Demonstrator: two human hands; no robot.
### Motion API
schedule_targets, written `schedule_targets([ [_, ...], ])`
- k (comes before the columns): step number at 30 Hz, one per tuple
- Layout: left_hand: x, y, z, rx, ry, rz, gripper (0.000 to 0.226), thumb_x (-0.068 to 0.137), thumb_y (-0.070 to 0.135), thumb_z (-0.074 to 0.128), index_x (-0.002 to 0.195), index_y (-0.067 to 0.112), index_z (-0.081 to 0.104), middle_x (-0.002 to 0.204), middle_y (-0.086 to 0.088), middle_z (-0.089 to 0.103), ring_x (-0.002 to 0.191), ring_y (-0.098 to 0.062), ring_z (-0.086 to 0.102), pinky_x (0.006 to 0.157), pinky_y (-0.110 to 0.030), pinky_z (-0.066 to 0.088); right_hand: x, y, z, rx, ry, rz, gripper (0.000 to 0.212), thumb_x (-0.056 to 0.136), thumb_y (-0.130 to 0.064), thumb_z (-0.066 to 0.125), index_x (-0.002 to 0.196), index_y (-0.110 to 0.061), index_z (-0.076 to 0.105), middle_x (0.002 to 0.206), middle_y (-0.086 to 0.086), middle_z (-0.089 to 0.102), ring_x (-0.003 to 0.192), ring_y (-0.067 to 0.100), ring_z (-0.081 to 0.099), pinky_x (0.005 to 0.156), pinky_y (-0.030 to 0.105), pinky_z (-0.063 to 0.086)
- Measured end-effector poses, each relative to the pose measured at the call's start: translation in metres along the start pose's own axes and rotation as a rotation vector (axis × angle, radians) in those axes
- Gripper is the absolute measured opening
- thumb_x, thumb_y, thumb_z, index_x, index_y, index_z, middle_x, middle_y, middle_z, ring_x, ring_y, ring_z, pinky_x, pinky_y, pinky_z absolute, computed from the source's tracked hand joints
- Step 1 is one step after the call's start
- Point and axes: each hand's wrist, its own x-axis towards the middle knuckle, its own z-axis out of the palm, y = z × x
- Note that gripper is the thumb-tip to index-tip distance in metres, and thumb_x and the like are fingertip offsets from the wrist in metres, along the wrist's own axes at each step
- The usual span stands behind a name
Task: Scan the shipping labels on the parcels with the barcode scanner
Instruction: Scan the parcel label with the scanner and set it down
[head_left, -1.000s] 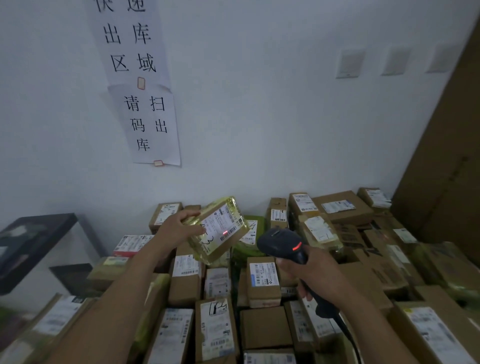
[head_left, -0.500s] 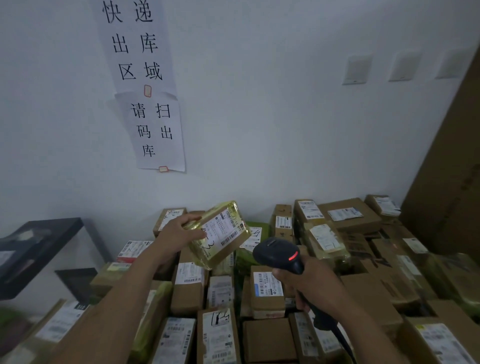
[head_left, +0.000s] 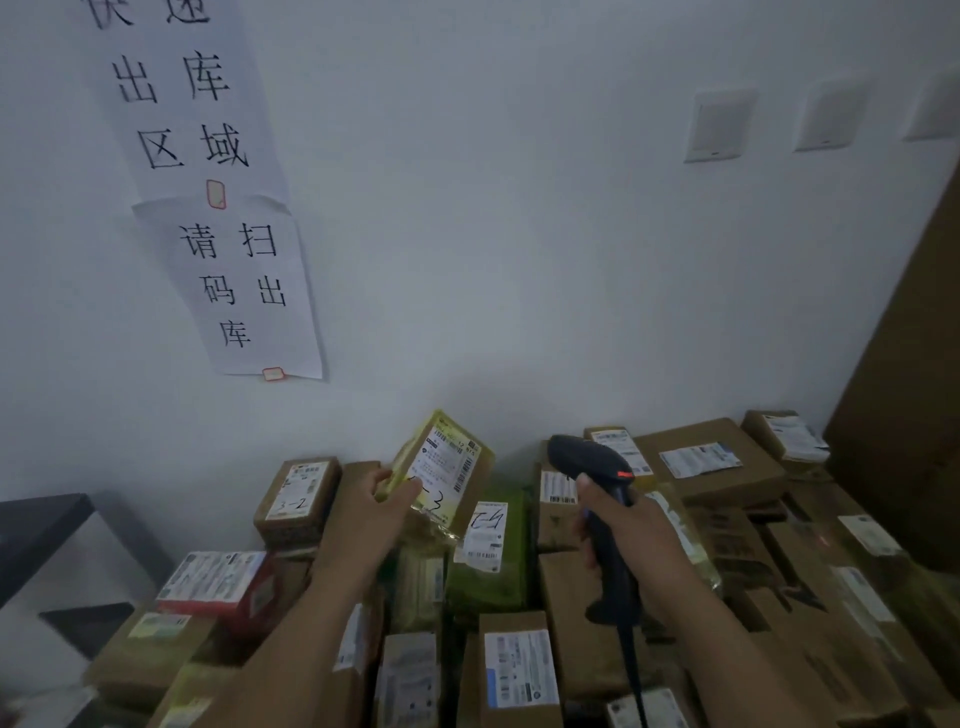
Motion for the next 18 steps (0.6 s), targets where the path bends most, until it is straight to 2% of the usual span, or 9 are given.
schedule_targets([
  [2, 0.024, -0.005, 0.02, 0.014, -0.017, -0.011, 0.053, 0.077, 0.065, 0.067, 0.122, 0.04, 0.057, 0.093, 0.013, 0.073, 0.083, -0.007, 0.072, 0.079, -0.039, 0.059, 0.037, 0.008, -0.006, 0.052, 0.011, 0.03, 0.036, 0.09, -0.036, 0.062, 0.074, -0.004, 0.06, 0.064, 0.015, 0.064, 0.044, 0.023, 0.052, 0.044, 0.029, 0.045],
  [3, 0.036, -0.006, 0.032, 0.013, -0.014, -0.027, 0.053, 0.079, 0.064, 0.067, 0.125, 0.039, 0.057, 0.099, 0.01, 0.074, 0.085, -0.009, 0.073, 0.076, -0.036, 0.06, 0.054, 0.013, -0.008, 0.081, 0.007, 0.056, 0.035, 0.09, -0.036, 0.063, 0.075, -0.005, 0.06, 0.063, 0.015, 0.063, 0.044, 0.023, 0.052, 0.044, 0.029, 0.045],
  [6, 0.064, -0.003, 0.063, 0.15, 0.036, 0.013, 0.048, 0.093, 0.043, 0.063, 0.135, 0.021, 0.054, 0.115, 0.0, 0.068, 0.096, -0.014, 0.069, 0.056, -0.014, 0.053, 0.098, 0.039, -0.018, 0.123, -0.048, 0.148, 0.037, 0.086, -0.04, 0.065, 0.073, -0.005, 0.061, 0.061, 0.012, 0.062, 0.046, 0.023, 0.052, 0.046, 0.028, 0.043],
  [7, 0.076, -0.002, 0.072, 0.227, 0.064, 0.048, 0.051, 0.092, 0.043, 0.064, 0.137, 0.022, 0.051, 0.119, 0.0, 0.064, 0.101, -0.015, 0.066, 0.058, -0.014, 0.052, 0.111, 0.051, -0.021, 0.123, -0.072, 0.181, 0.039, 0.084, -0.042, 0.066, 0.073, -0.004, 0.062, 0.06, 0.011, 0.062, 0.046, 0.023, 0.052, 0.047, 0.028, 0.043],
  [9, 0.105, -0.002, 0.084, 0.312, 0.094, 0.113, 0.056, 0.086, 0.046, 0.069, 0.136, 0.028, 0.05, 0.123, 0.001, 0.058, 0.107, -0.018, 0.062, 0.075, -0.025, 0.057, 0.133, 0.074, -0.026, 0.142, -0.116, 0.24, 0.042, 0.08, -0.044, 0.066, 0.078, -0.002, 0.063, 0.058, 0.011, 0.061, 0.044, 0.021, 0.052, 0.044, 0.026, 0.043],
  [10, 0.121, -0.003, 0.089, 0.316, 0.102, 0.13, 0.057, 0.081, 0.047, 0.074, 0.131, 0.032, 0.051, 0.123, 0.0, 0.056, 0.108, -0.019, 0.062, 0.078, -0.029, 0.059, 0.144, 0.085, -0.028, 0.161, -0.131, 0.265, 0.044, 0.078, -0.045, 0.067, 0.081, -0.001, 0.063, 0.061, 0.013, 0.062, 0.044, 0.021, 0.052, 0.044, 0.026, 0.043],
  [11, 0.139, -0.007, 0.093, 0.298, 0.096, 0.125, 0.057, 0.075, 0.046, 0.078, 0.124, 0.034, 0.053, 0.123, -0.002, 0.055, 0.106, -0.021, 0.064, 0.074, -0.028, 0.06, 0.153, 0.096, -0.028, 0.171, -0.143, 0.288, 0.047, 0.075, -0.048, 0.068, 0.082, -0.001, 0.064, 0.065, 0.015, 0.064, 0.045, 0.022, 0.053, 0.045, 0.027, 0.043],
  [14, 0.183, -0.02, 0.107, 0.348, -0.037, 0.134, 0.054, 0.071, 0.033, 0.085, 0.117, 0.028, 0.058, 0.116, -0.002, 0.057, 0.089, -0.011, 0.066, 0.057, -0.012, 0.053, 0.173, 0.123, -0.029, 0.142, -0.174, 0.358, 0.054, 0.068, -0.058, 0.069, 0.075, -0.004, 0.069, 0.078, 0.022, 0.065, 0.048, 0.025, 0.053, 0.05, 0.031, 0.043],
  [18, 0.216, -0.035, 0.119, 0.432, -0.184, 0.082, 0.04, 0.08, 0.022, 0.08, 0.112, 0.034, 0.059, 0.109, 0.004, 0.066, 0.086, -0.006, 0.066, 0.06, -0.014, 0.05, 0.188, 0.141, -0.031, 0.18, -0.263, 0.379, 0.055, 0.072, -0.059, 0.066, 0.077, -0.004, 0.07, 0.075, 0.021, 0.064, 0.048, 0.026, 0.051, 0.05, 0.03, 0.042],
])
